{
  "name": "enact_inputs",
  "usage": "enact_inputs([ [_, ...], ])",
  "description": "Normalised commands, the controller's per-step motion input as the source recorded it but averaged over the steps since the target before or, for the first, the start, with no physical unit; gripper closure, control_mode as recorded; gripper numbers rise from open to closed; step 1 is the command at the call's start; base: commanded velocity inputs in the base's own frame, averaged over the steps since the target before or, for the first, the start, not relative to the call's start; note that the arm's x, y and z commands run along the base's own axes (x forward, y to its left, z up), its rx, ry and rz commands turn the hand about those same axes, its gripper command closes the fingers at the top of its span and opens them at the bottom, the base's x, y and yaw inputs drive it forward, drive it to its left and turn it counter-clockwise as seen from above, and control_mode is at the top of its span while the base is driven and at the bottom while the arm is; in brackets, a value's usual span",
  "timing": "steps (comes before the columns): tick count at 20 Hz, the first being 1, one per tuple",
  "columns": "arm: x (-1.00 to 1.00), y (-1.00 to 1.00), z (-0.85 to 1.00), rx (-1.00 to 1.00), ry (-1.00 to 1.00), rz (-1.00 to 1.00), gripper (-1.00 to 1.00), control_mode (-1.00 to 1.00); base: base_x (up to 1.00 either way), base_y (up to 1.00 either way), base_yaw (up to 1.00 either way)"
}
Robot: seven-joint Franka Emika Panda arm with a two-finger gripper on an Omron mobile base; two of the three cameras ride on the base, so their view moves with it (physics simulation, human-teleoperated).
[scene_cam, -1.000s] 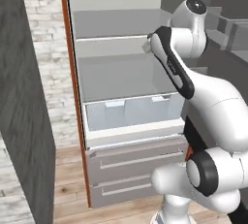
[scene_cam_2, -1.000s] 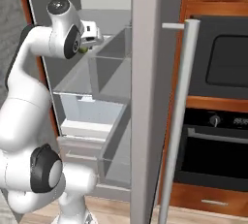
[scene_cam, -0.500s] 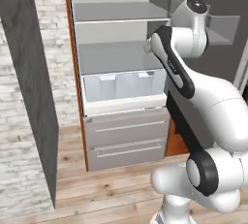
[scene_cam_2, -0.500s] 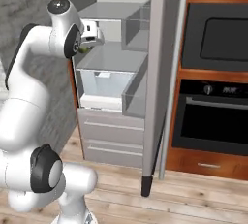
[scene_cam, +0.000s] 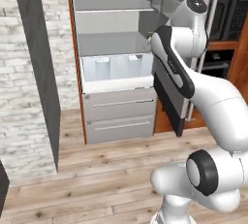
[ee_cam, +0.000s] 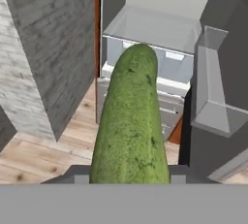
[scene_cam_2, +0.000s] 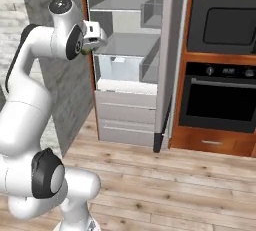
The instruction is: Take the cheese, steak, and cucumber from the fridge and place them on the plate on the dining counter to create an appetizer plate.
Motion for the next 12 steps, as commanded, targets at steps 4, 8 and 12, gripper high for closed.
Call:
enact_inputs([
  [4,0.00,0.00,0.00,0.00,0.00,0.00,1.00,1.00,-1.00,0.00,0.00],
  [8,0.00,0.00,0.00,0.00,0.00,0.00,1.00,1.00,-1.00,0.00,-0.07],
  [12,0.00,0.00,0.00,0.00,0.00,0.00,1.00,1.00,-1.00,0.02,-0.29],
])
